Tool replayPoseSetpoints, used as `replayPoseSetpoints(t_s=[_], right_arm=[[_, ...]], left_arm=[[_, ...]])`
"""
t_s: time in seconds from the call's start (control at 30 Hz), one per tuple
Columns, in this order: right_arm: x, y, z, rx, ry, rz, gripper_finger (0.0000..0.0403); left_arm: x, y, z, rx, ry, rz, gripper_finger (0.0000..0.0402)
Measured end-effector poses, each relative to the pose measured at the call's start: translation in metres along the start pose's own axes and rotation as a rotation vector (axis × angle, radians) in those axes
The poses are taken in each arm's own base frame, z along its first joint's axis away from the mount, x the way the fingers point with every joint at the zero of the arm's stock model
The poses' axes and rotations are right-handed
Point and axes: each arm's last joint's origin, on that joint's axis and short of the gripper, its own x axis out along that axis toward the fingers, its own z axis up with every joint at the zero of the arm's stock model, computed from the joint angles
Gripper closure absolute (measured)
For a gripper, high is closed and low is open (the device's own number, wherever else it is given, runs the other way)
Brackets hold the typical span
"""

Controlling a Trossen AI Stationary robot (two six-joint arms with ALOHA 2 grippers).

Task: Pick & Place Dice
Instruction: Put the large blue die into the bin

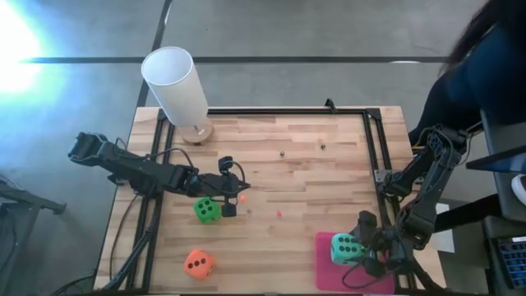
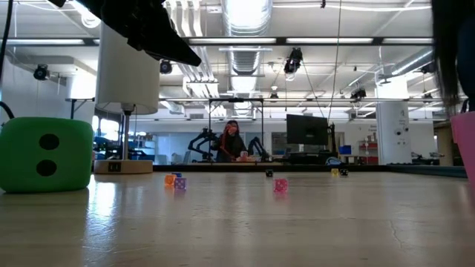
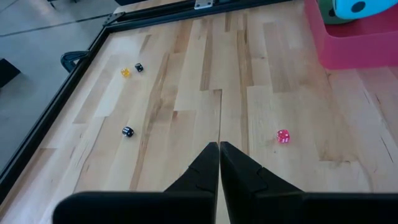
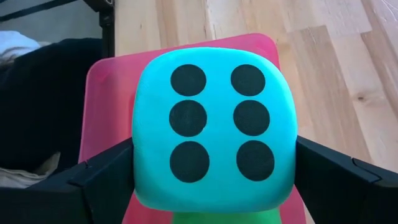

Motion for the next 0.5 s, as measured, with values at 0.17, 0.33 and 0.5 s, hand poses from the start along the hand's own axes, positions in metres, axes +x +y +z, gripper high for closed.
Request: replayPoseSetpoints(t_s=[0.17, 0.33, 0.5], right_arm=[[0.0, 0.0, 0.0, 0.007, 0.0, 0.0, 0.0035], [0.0008, -0.0012, 0.0007, -0.053, -0.007, -0.01, 0.0034], [0.001, -0.0015, 0.0013, -0.048, -0.013, -0.014, 0.0018]], left_arm=[[0.0, 0.0, 0.0, 0.0, 0.0, 0.0, 0.0382], [-0.0001, 0.0, 0.0001, 0.0, -0.001, 0.0, 0.0382], [0.0, -0.0001, 0.0, 0.0, 0.0, 0.0, 0.0382]])
